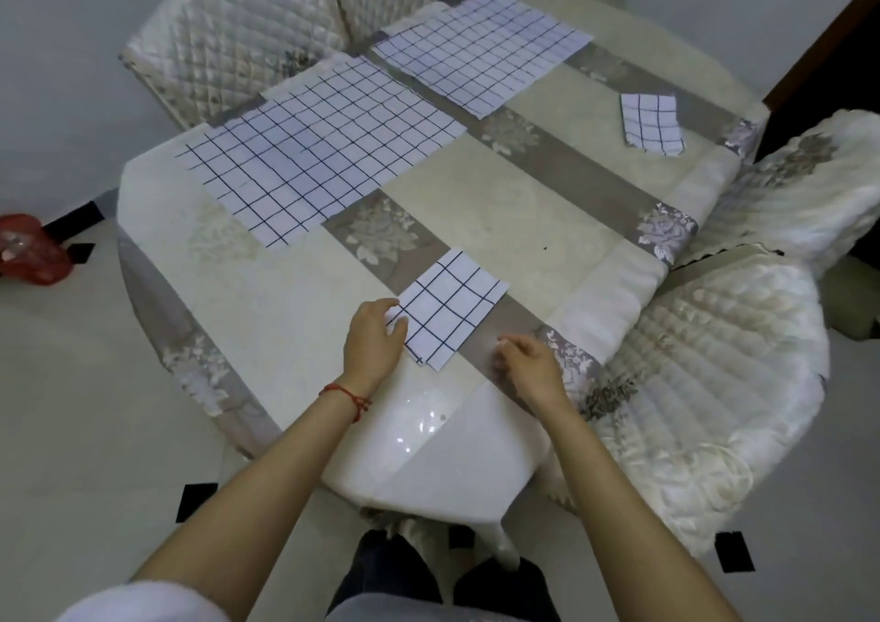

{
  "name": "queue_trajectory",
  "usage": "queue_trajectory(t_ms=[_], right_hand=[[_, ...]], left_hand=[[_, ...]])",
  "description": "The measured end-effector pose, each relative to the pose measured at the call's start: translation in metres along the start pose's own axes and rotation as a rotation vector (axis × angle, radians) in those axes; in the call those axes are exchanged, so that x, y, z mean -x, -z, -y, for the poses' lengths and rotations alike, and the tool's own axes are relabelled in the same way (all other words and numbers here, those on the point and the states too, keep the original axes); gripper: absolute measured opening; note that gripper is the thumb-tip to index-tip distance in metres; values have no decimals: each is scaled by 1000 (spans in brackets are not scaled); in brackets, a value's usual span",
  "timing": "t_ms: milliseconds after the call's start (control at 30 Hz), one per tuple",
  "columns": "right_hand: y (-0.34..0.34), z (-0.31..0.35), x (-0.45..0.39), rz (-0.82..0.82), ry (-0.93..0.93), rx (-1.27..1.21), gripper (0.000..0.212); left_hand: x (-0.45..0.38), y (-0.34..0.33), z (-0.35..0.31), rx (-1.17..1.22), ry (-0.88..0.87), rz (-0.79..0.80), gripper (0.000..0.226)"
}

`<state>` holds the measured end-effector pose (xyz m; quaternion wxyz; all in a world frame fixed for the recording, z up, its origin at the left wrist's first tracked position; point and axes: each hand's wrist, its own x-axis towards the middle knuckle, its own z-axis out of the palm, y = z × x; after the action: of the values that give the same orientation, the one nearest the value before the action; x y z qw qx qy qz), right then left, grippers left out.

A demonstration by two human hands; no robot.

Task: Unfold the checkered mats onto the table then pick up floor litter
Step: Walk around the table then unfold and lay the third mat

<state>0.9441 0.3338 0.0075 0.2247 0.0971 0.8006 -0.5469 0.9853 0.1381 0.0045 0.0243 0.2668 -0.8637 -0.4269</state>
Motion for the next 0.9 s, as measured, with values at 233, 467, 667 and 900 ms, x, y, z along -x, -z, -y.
queue_trajectory(t_ms=[233,467,667,900], right_hand=[[-5,-5,-24,11,-62,61,27],[-4,-6,-30,28,-90,51,24],[-14,3,-32,-10,-40,106,16],[-23,12,-32,-52,-89,170,13]], left_hand=[[-53,-26,0,-351,9,62,39],[-59,-24,-2,-72,127,124,13],[-42,-26,-5,-51,107,100,4],[-20,-44,-24,185,313,46,38]])
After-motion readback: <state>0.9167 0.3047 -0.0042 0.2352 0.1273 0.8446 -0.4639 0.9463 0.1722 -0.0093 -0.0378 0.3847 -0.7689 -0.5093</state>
